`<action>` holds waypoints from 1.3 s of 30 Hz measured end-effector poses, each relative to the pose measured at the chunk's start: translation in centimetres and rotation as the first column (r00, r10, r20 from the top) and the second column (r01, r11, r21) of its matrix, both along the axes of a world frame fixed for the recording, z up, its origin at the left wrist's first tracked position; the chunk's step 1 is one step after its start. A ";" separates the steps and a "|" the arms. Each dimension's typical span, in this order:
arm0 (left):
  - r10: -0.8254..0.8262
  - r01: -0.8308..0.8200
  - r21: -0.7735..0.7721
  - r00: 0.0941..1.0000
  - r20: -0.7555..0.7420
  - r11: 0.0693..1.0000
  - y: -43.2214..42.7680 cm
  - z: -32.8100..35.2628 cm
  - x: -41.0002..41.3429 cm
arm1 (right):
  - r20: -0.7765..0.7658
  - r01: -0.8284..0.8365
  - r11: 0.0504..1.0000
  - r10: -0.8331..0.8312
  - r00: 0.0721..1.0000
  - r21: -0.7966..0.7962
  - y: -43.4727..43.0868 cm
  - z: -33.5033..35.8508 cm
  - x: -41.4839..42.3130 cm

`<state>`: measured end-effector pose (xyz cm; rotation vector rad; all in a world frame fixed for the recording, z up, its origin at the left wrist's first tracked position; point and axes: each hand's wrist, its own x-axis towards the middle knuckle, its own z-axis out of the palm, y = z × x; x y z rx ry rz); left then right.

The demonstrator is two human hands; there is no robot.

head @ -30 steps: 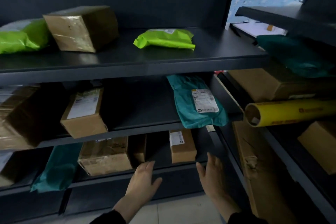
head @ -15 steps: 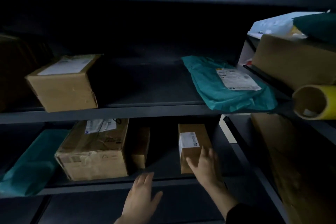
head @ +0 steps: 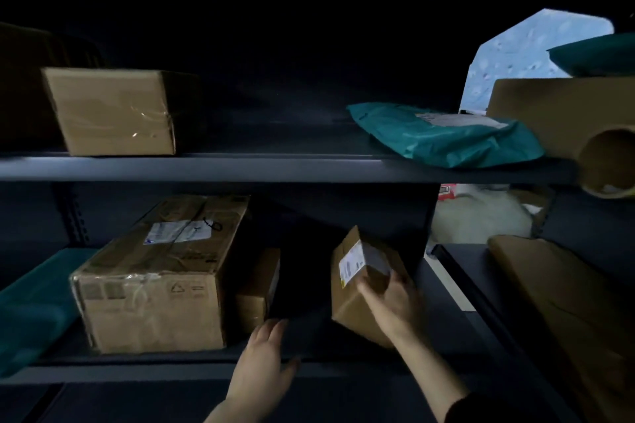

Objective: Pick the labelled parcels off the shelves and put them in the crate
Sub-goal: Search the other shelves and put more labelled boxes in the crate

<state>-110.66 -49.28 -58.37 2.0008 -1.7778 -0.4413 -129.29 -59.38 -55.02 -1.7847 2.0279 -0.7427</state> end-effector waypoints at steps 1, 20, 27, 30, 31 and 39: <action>0.002 -0.002 -0.018 1.000 0.000 1.000 -0.2 -0.2 -0.1 | 0.181 0.002 1.000 -0.001 0.983 -0.006 0.0 -0.3 -0.4; -0.026 0.029 -0.127 0.999 0.024 0.992 -1.0 -1.0 -0.4 | 0.578 0.044 0.999 -0.035 0.816 -0.002 1.2 -2.5 -2.7; 0.104 -0.064 -0.252 0.983 0.148 0.966 -2.0 0.0 0.2 | 0.048 0.065 0.934 -0.051 0.998 -0.353 3.0 -1.7 -1.3; 0.172 -0.115 -0.273 0.966 0.193 0.955 -3.2 0.8 0.9 | -0.069 -0.086 0.814 0.057 0.996 -0.575 4.2 -2.4 1.2; 0.185 -0.124 -0.260 0.958 0.221 0.957 -3.5 1.1 1.1 | -0.120 -0.150 0.796 0.098 0.988 -0.586 4.9 -2.7 2.1; 0.215 -0.210 -0.047 0.942 0.256 0.977 -5.4 1.8 2.6 | -0.407 -0.408 0.795 0.225 0.885 -0.448 5.2 -3.8 5.6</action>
